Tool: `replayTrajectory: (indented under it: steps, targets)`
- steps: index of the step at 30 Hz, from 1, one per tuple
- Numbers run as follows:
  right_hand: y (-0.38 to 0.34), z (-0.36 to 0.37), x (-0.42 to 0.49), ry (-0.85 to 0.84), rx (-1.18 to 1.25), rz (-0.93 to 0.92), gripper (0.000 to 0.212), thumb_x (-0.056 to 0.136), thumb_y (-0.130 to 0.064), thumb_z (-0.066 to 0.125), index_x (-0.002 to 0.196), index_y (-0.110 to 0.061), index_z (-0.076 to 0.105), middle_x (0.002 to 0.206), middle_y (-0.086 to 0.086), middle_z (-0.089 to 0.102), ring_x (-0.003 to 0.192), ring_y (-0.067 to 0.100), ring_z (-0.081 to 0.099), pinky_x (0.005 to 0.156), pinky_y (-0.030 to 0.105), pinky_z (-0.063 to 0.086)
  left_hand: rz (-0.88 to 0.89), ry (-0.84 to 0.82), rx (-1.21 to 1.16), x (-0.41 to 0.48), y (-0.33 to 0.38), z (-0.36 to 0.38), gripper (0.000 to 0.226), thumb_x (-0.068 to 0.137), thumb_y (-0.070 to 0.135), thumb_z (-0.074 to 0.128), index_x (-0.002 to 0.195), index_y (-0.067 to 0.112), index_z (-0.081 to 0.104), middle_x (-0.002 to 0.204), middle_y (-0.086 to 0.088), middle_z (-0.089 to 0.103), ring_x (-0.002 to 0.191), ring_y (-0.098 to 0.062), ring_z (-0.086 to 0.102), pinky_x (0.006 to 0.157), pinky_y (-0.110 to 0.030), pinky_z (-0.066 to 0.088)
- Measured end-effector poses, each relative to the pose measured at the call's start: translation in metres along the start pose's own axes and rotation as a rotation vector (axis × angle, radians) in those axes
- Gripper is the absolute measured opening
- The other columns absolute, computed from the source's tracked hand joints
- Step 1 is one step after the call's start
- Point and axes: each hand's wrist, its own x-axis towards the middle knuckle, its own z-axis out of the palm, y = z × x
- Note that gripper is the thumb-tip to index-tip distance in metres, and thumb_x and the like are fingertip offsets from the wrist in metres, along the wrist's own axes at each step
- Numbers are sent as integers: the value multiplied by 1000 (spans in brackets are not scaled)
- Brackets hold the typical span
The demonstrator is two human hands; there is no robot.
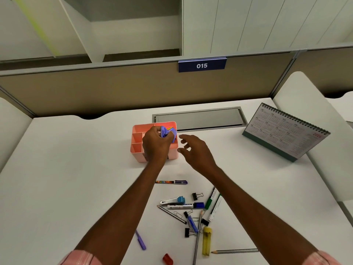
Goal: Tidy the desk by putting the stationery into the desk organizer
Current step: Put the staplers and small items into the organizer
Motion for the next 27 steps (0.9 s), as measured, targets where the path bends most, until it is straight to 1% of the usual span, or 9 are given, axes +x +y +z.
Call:
replayTrajectory:
  steps: [3,7,10,13,15,17,19,21,27]
  targets:
    - [-9,11,17,-33,7,-5,53,93,-25,75,143,-22,56,135,2,65,102,16,67,88,29,55,-5,6,22,-3,0,-1,46,83,45,84,111,11,74,100,-5,77,78,-20,71,72,-34,64]
    - [-15,21,29,-54,-27,-67,60,90,-25,78,144,-13,54,140,9,61,114,27,66,97,40,58,-20,-8,38,-8,-4,0,48,83,46,83,115,11,73,105,-6,78,86,-23,73,80,-38,64]
    - [-16,25,34,-59,-47,-61,59,90,-18,78,144,-10,55,140,12,61,118,30,64,102,43,56,-25,-27,44,-10,-8,2,48,84,48,81,113,10,74,105,-7,78,87,-24,73,82,-38,64]
    - [-11,27,40,-53,-65,-81,43,93,-9,73,135,-11,65,130,13,68,110,29,67,100,40,58,-31,-52,66,-10,-11,5,43,86,43,81,112,9,76,104,-9,78,86,-25,72,81,-34,60]
    - [-9,26,46,-67,-106,-100,30,94,-8,71,124,-10,73,119,13,73,101,28,69,91,26,56,-31,-73,82,-8,-13,7,38,89,38,80,113,8,77,105,-10,79,87,-26,72,81,-32,58]
    - [-6,24,54,-98,-154,-111,18,94,-8,70,111,-10,78,106,13,75,90,27,69,79,14,47,-32,-102,91,-6,-16,8,34,91,32,79,115,8,77,108,-11,79,92,-28,73,83,-32,56]
    - [-5,23,61,-121,-182,-103,13,94,-8,70,102,-9,80,98,13,75,83,25,67,76,20,50,-24,-131,102,-6,-20,9,33,92,27,78,119,8,77,113,-11,78,99,-30,73,89,-35,57]
    - [-4,23,67,-141,-201,-105,12,94,-8,71,99,-9,81,95,13,76,80,24,67,82,30,58,-16,-141,122,-6,-22,9,29,95,23,75,120,8,77,115,-12,78,101,-30,73,93,-37,57]
    - [-4,30,71,-162,-317,-124,8,93,-13,74,98,-12,81,93,12,76,80,25,66,81,35,60,-26,-133,158,-5,-25,12,26,96,20,73,118,8,77,114,-13,78,100,-31,73,96,-37,56]
